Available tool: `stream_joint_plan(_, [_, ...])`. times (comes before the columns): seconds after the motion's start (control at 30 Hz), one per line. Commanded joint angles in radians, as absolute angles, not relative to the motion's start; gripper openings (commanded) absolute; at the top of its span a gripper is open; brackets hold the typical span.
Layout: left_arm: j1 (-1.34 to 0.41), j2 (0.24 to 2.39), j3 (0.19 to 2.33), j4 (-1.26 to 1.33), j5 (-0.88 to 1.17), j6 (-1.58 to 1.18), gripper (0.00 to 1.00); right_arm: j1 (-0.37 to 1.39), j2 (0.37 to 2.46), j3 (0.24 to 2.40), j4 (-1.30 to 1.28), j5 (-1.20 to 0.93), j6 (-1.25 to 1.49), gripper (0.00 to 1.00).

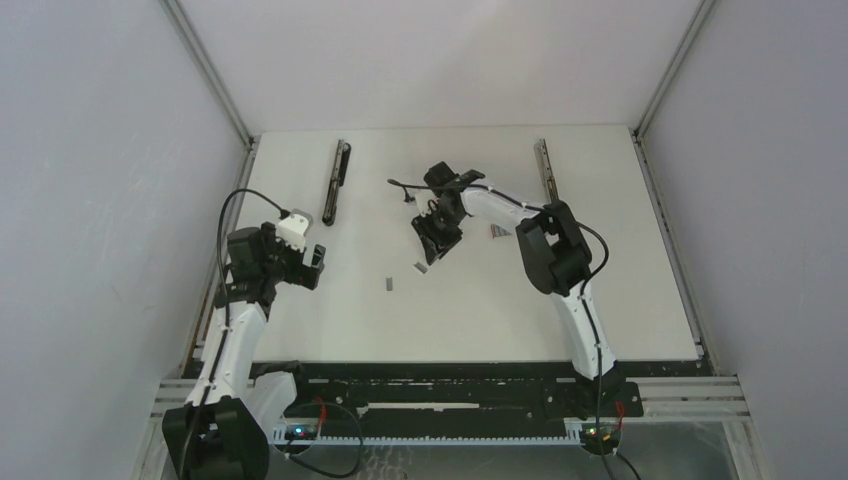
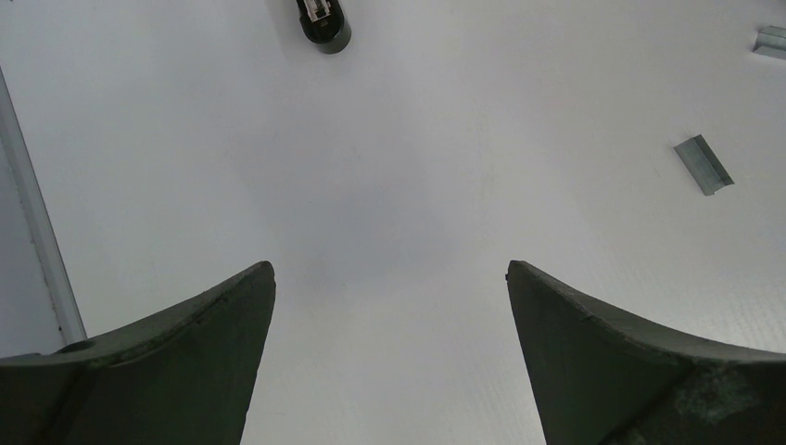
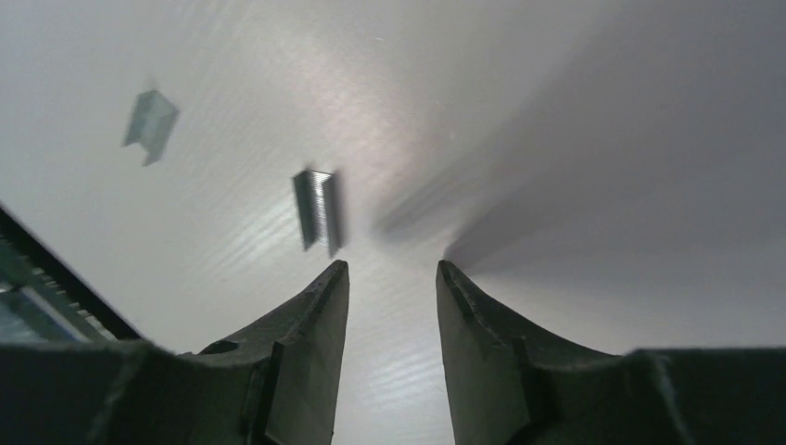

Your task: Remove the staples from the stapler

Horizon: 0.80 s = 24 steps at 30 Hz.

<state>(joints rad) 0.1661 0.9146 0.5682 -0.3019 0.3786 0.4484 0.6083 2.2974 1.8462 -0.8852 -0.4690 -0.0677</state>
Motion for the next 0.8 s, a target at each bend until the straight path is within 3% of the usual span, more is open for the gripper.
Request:
stream_joint_plan(0.0, [0.176, 0.913, 0.577, -0.292, 0.399, 0.462, 1.00, 0.667, 2.209, 1.811, -0.844, -0.215, -0.139, 0.41])
stream_joint_plan(0.17, [0.177, 0.909, 0.577, -0.291, 0.395, 0.462, 1.00, 0.734, 2.153, 1.770, -0.793, -0.091, -0.163, 0.40])
stream_joint_plan(0.77, [0.177, 0.908, 0.577, -0.292, 0.396, 0.463, 1.00, 0.820, 2.119, 1.753, -0.741, 0.038, -0.202, 0.38])
